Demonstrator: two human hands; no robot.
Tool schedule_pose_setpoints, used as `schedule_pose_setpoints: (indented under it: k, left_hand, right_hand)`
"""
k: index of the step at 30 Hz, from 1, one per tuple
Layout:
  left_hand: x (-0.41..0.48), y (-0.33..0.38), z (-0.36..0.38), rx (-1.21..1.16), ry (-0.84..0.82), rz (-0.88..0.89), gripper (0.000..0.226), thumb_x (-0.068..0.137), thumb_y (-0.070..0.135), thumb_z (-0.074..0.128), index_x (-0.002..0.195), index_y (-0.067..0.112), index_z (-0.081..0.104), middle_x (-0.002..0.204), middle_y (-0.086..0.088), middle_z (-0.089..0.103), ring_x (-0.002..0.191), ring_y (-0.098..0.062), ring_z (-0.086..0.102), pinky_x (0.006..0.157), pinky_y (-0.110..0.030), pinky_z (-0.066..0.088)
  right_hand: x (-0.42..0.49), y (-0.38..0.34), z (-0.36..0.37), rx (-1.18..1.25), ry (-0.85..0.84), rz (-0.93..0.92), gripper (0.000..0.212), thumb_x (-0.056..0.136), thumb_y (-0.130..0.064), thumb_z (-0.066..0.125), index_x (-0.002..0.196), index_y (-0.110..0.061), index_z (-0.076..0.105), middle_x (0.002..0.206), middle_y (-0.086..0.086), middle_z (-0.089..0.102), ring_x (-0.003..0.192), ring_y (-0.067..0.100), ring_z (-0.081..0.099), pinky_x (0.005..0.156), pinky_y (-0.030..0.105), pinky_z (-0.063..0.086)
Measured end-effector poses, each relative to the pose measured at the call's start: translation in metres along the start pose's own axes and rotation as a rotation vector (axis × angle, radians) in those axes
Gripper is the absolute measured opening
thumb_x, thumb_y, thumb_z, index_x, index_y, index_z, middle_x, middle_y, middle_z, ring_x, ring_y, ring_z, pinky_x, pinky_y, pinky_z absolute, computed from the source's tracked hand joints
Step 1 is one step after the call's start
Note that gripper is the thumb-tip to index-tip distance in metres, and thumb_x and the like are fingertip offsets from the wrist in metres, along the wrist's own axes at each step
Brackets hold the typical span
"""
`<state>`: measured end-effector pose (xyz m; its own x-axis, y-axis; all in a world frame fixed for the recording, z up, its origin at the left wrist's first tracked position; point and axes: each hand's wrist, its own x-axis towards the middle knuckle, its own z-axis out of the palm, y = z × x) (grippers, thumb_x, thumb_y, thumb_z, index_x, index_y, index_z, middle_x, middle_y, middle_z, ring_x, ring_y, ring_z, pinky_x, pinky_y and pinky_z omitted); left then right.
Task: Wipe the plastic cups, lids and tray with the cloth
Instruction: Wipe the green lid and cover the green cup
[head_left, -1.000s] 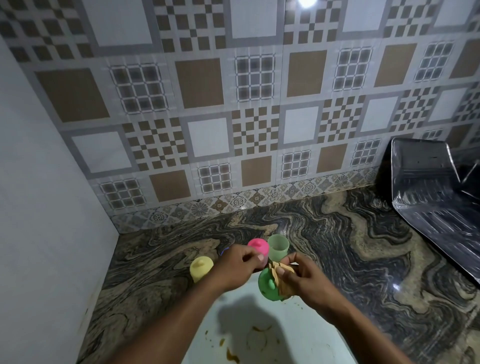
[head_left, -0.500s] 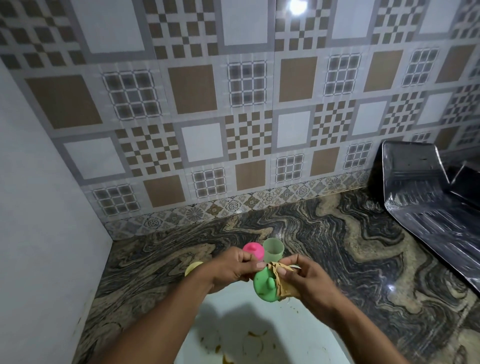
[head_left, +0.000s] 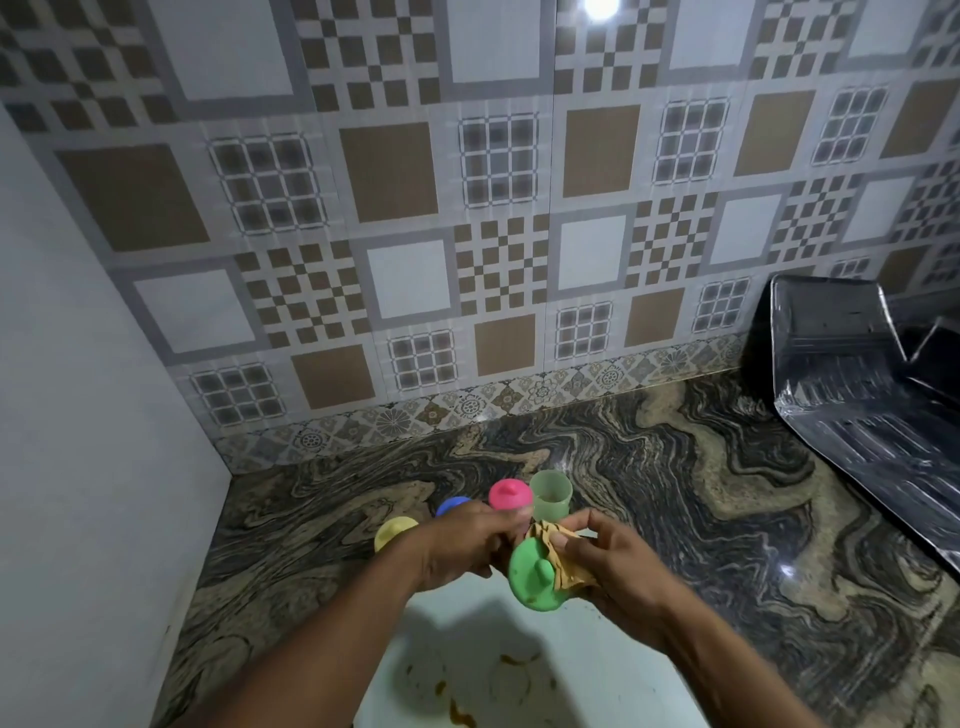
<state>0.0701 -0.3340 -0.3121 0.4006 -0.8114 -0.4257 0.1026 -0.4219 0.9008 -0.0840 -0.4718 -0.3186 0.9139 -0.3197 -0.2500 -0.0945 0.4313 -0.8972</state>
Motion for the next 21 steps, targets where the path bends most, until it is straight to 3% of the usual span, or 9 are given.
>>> schedule_pose_setpoints:
  k: [2,4,7,9,11,14,19,21]
  left_hand:
    - [-0.002,0.010,0.002,0.085,-0.051,-0.028,0.039,0.084,0.059,0.063,0.067,0.024,0.066,0.059,0.006,0.057,0.054,-0.009,0.050,0.058,-0.027,0.034]
    - [-0.002,0.014,0.002,0.118,-0.100,0.029,0.033,0.085,0.053,0.070,0.073,0.022,0.073,0.063,0.005,0.063,0.055,-0.007,0.050,0.060,-0.027,0.035]
    - [0.001,0.010,0.001,-0.008,-0.086,0.133,0.048,0.078,0.048,0.080,0.091,0.002,0.076,0.088,-0.015,0.070,0.078,-0.023,0.056,0.078,-0.036,0.043]
    - [0.004,0.005,0.005,-0.110,-0.057,0.162,0.050,0.083,0.037,0.077,0.102,-0.010,0.071,0.099,-0.023,0.070,0.091,-0.031,0.060,0.088,-0.044,0.047]
    - [0.007,0.001,0.010,-0.228,-0.007,0.183,0.046,0.088,0.028,0.074,0.104,-0.014,0.068,0.099,-0.021,0.073,0.091,-0.029,0.068,0.089,-0.038,0.053]
    - [0.008,-0.004,0.016,-0.380,0.065,0.191,0.031,0.085,0.022,0.069,0.096,-0.007,0.073,0.098,-0.020,0.075,0.088,-0.023,0.072,0.082,-0.031,0.057]
    - [0.005,-0.014,0.020,-0.420,0.096,0.144,0.050,0.084,0.029,0.070,0.112,-0.012,0.068,0.115,-0.029,0.069,0.098,-0.031,0.070,0.093,-0.045,0.056]
    - [0.006,-0.006,0.015,-0.355,0.086,0.092,0.057,0.085,0.045,0.072,0.107,-0.007,0.071,0.111,-0.028,0.070,0.097,-0.032,0.067,0.098,-0.052,0.050]
  right_hand:
    - [0.002,-0.012,-0.002,-0.105,-0.074,0.022,0.028,0.082,-0.010,0.072,0.102,0.001,0.055,0.080,0.019,0.065,0.063,0.023,0.061,0.053,0.030,0.051]
    - [0.006,-0.022,-0.004,-0.142,-0.106,0.029,0.028,0.084,-0.009,0.071,0.104,0.001,0.055,0.080,0.018,0.065,0.062,0.022,0.062,0.052,0.029,0.052]
    - [0.008,-0.029,-0.009,-0.077,-0.116,0.019,0.026,0.085,-0.004,0.070,0.106,0.003,0.056,0.082,0.020,0.066,0.063,0.023,0.065,0.053,0.029,0.056]
    - [0.005,-0.027,-0.012,-0.005,-0.103,0.000,0.028,0.083,-0.003,0.070,0.107,0.003,0.056,0.086,0.023,0.066,0.066,0.026,0.066,0.056,0.031,0.058]
    - [0.001,-0.019,-0.010,0.069,-0.068,-0.014,0.031,0.083,-0.004,0.069,0.110,0.004,0.057,0.090,0.024,0.067,0.069,0.028,0.067,0.060,0.034,0.060]
    - [-0.005,-0.003,-0.002,0.180,0.016,-0.024,0.029,0.081,-0.005,0.070,0.106,0.001,0.058,0.090,0.025,0.070,0.067,0.027,0.070,0.061,0.036,0.061]
    - [-0.006,-0.003,0.002,0.151,0.083,-0.073,0.028,0.084,-0.002,0.068,0.108,0.004,0.055,0.089,0.028,0.069,0.065,0.028,0.069,0.055,0.035,0.058]
    - [-0.002,-0.010,0.001,0.041,0.042,-0.078,0.034,0.081,-0.008,0.071,0.109,0.004,0.055,0.088,0.025,0.068,0.066,0.027,0.067,0.056,0.035,0.058]
